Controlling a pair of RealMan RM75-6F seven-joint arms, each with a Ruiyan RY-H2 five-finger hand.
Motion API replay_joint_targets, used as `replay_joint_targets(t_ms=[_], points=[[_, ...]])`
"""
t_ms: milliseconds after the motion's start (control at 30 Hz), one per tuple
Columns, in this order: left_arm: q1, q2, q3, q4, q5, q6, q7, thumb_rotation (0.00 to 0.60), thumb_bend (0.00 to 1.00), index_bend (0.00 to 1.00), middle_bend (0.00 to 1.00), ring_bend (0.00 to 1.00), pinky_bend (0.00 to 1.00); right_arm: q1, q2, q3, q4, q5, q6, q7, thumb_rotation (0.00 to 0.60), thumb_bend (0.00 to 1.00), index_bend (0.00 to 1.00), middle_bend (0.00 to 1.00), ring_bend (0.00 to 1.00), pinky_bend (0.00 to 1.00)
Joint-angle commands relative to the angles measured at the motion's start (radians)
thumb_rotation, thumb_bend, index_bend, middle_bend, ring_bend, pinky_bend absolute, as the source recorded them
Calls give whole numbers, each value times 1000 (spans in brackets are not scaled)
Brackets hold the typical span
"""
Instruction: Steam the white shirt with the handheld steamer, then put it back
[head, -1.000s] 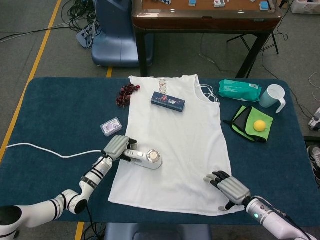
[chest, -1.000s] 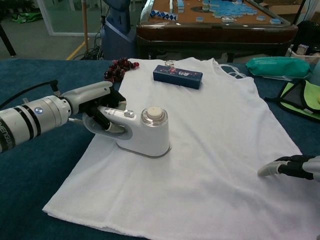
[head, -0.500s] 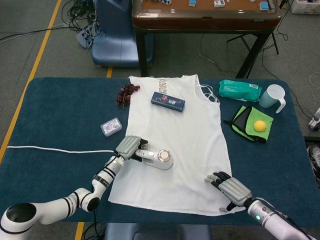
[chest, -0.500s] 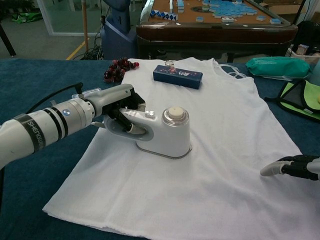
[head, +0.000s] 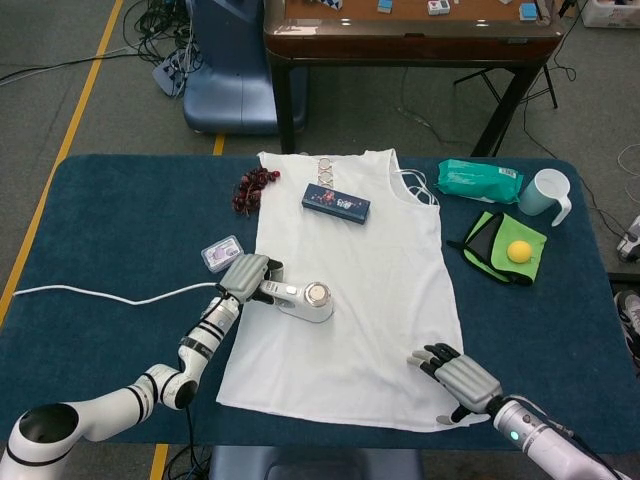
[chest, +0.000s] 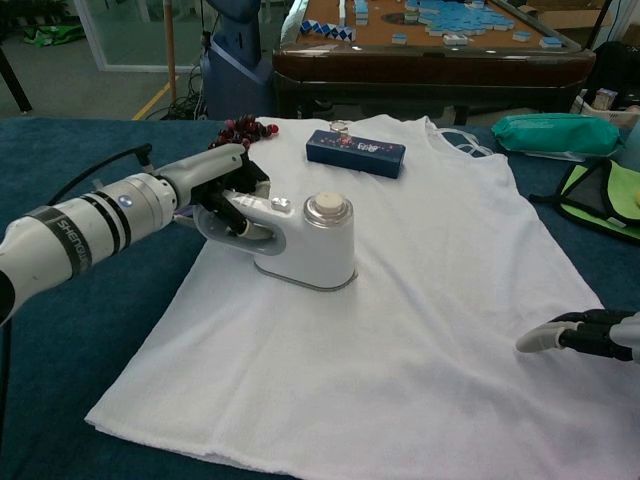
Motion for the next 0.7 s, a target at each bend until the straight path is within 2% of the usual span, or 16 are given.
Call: replay_joint_targets(t_ms=[33,467,700], points=[[-4,-13,-4,37,13,17,-25,600,185,890,683,554,565,0,0,0,-2,2,-2,-3,568,0,0,93,0,0],[-50,-75,-40,197,11,4,-126,600,185,887,684,554,565,-5,6,3,-16,19,-1,-26,568,0,0,93,0,0],[-50,-69,-33,200,12,-12,-147,600,185,886,684,554,565,-6,8,4,-24,25,-2,-38,568,0,0,93,0,0]])
